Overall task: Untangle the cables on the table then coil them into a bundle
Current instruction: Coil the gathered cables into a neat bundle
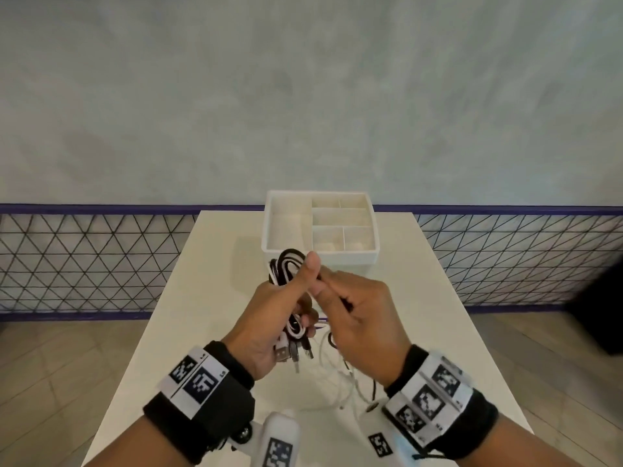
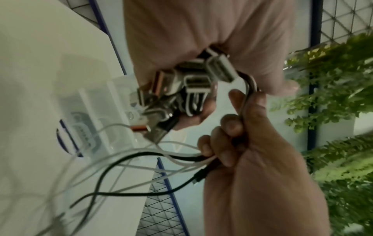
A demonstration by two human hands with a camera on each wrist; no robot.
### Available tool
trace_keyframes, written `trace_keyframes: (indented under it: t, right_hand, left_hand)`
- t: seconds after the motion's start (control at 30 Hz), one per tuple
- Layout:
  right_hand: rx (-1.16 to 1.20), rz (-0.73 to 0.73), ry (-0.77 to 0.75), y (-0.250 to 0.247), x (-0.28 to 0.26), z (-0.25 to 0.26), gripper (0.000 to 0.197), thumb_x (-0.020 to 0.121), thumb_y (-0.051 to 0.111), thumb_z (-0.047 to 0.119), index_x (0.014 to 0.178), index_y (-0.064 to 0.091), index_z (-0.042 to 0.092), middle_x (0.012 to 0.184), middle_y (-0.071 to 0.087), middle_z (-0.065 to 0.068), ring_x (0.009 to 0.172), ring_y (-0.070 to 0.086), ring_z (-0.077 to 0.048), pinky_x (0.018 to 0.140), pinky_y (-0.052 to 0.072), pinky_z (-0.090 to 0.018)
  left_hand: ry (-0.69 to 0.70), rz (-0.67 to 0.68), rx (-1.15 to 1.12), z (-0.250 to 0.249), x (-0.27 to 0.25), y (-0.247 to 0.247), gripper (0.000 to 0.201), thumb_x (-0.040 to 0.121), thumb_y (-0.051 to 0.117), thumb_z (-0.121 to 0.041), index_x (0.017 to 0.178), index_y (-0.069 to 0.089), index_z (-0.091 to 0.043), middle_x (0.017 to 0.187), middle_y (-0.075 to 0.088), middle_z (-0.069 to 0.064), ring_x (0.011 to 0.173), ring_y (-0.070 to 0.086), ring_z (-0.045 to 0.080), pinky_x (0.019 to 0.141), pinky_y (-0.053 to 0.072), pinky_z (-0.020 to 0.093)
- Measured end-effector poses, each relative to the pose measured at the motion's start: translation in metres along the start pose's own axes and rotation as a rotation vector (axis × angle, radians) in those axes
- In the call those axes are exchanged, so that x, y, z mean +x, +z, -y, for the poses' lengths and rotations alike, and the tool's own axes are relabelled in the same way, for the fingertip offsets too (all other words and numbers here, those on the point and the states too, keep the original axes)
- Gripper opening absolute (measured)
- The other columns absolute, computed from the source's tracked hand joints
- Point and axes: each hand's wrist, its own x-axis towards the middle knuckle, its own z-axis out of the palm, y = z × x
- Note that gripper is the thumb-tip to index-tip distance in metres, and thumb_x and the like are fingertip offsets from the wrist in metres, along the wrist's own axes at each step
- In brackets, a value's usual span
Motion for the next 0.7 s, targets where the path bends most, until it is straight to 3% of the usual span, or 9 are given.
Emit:
trace_keyframes:
  t: [0.1,0.23,0.3,0.4,0.47,0.53,0.63,0.7]
  right_hand:
    - [-0.23,0.013,-0.148,0.016,-0.011,-0.006,0.018,0.094,0.053,0.003,0.085,0.069,0.002,0.069,0.062,-0.006,0.059,0.057,-0.02,0.052,0.048,-0.04]
    - [-0.406,0.123,-0.169,0.008,-0.01,-0.008,0.028,0.098,0.052,0.021,0.122,0.066,0.015,0.074,0.059,0.006,0.061,0.055,-0.013,0.054,0.052,-0.039]
    - [-0.209,0.111,-0.026,0.0,-0.013,-0.007,0.033,0.097,0.061,0.023,0.131,0.063,0.025,0.069,0.063,0.012,0.059,0.057,-0.01,0.06,0.054,-0.036]
    - [0.099,0.01,0.147,-0.002,-0.015,-0.005,0.022,0.092,0.069,0.013,0.112,0.072,0.02,0.074,0.073,-0.003,0.063,0.067,-0.024,0.064,0.058,-0.045]
    - [0.171,-0.016,0.158,0.002,-0.016,-0.007,0.009,0.09,0.07,0.006,0.097,0.073,0.01,0.083,0.076,-0.002,0.077,0.073,-0.021,0.069,0.06,-0.034]
    - [0.202,0.004,0.192,0.004,-0.015,-0.008,0.005,0.089,0.071,0.004,0.088,0.07,0.009,0.077,0.074,0.004,0.07,0.069,-0.012,0.065,0.054,-0.022]
    - [0.19,0.127,0.307,-0.002,-0.016,-0.01,0.013,0.088,0.074,0.017,0.093,0.061,0.015,0.063,0.066,0.005,0.056,0.058,-0.01,0.057,0.048,-0.028]
    - [0.219,0.226,0.391,-0.008,-0.018,-0.011,0.018,0.088,0.074,0.022,0.096,0.059,0.018,0.057,0.062,0.003,0.051,0.053,-0.008,0.053,0.044,-0.022]
  left_hand:
    - [0.033,0.02,0.002,-0.005,0.0,0.006,0.04,0.068,0.075,-0.056,0.058,0.07,-0.018,0.061,0.066,0.004,0.059,0.068,0.019,0.055,0.052,0.026]
    - [0.017,-0.097,-0.085,-0.005,0.002,0.002,0.039,0.09,0.061,-0.048,0.065,0.072,-0.02,0.061,0.068,-0.003,0.054,0.066,0.013,0.051,0.049,0.024]
    - [-0.018,-0.135,-0.182,-0.006,0.004,-0.006,0.047,0.09,0.06,-0.051,0.056,0.067,-0.02,0.066,0.065,0.001,0.054,0.062,0.015,0.053,0.049,0.028]
    - [-0.04,-0.123,-0.276,-0.006,0.006,-0.01,0.048,0.091,0.059,-0.048,0.056,0.063,-0.015,0.067,0.065,0.006,0.057,0.064,0.02,0.055,0.051,0.033]
    - [-0.047,-0.116,-0.368,-0.004,0.007,-0.008,0.044,0.088,0.065,-0.043,0.056,0.058,-0.013,0.062,0.061,0.006,0.056,0.062,0.02,0.058,0.054,0.034]
    - [-0.049,-0.126,-0.403,-0.003,0.008,-0.006,0.044,0.083,0.071,-0.04,0.055,0.051,-0.014,0.059,0.053,0.005,0.053,0.056,0.019,0.057,0.054,0.033]
    - [-0.047,-0.236,-0.336,-0.002,0.011,-0.002,0.05,0.084,0.071,-0.044,0.051,0.044,-0.017,0.051,0.038,0.002,0.045,0.042,0.017,0.051,0.045,0.029]
    - [-0.011,-0.298,-0.299,-0.005,0.012,-0.001,0.047,0.087,0.068,-0.045,0.056,0.046,-0.017,0.045,0.034,-0.001,0.039,0.037,0.015,0.051,0.039,0.028]
